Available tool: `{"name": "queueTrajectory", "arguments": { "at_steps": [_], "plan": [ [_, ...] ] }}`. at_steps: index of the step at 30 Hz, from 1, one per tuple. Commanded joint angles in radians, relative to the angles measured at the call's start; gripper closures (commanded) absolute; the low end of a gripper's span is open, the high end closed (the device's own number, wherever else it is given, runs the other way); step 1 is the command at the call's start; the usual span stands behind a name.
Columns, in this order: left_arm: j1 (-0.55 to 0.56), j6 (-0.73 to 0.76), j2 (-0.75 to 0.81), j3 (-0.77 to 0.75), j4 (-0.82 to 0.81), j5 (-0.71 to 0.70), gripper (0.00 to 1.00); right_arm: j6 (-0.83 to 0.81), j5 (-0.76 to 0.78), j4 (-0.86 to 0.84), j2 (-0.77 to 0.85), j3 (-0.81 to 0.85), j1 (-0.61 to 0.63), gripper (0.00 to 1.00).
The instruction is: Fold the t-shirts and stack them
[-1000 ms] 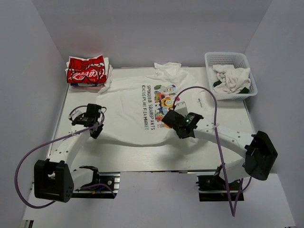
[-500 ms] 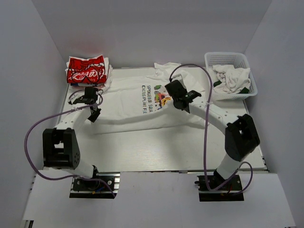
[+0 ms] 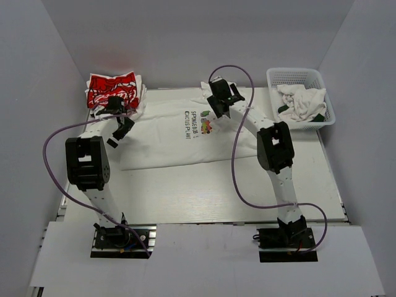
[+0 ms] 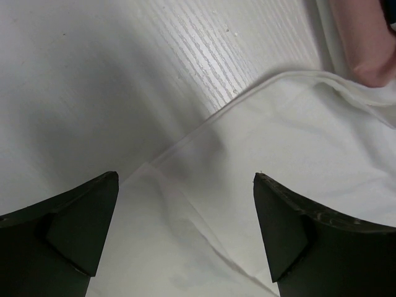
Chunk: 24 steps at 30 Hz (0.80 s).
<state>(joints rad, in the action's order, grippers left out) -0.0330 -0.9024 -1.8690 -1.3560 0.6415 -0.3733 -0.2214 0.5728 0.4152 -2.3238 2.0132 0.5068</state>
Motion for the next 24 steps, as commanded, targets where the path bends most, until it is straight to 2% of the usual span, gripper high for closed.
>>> {"name": "queueTrajectory", "arguments": {
  "at_steps": [1,5,8,10,11,14,17,24],
  "plan": [
    [-0.007,0.068,0.043,0.009,0.004,0.054,0.00,0.085,0.009,-0.002,0.127,-0.099,0.007,0.10],
    [-0.007,0.120,0.097,0.067,-0.028,0.122,0.00,0.261,-0.059,-0.070,0.358,-0.416,-0.005,0.10],
    [0.005,0.154,0.123,0.096,-0.028,0.161,0.00,0.362,-0.199,-0.067,0.478,-0.548,-0.022,0.10],
    [0.016,0.174,0.146,0.135,-0.065,0.183,0.00,0.387,-0.261,-0.099,0.497,-0.597,-0.028,0.10],
    [0.016,0.174,0.146,0.149,-0.094,0.223,0.00,0.399,-0.340,-0.136,0.498,-0.643,-0.031,0.10],
    [0.016,0.200,0.168,0.198,-0.137,0.293,0.00,0.415,-0.401,-0.147,0.450,-0.631,-0.033,0.10],
    [0.016,0.220,0.177,0.210,-0.148,0.294,0.00,0.444,-0.459,-0.133,0.397,-0.591,-0.042,0.10],
    [0.016,0.247,0.197,0.256,-0.216,0.313,0.00,0.474,-0.537,-0.222,0.301,-0.548,-0.070,0.10]
  ]
}}
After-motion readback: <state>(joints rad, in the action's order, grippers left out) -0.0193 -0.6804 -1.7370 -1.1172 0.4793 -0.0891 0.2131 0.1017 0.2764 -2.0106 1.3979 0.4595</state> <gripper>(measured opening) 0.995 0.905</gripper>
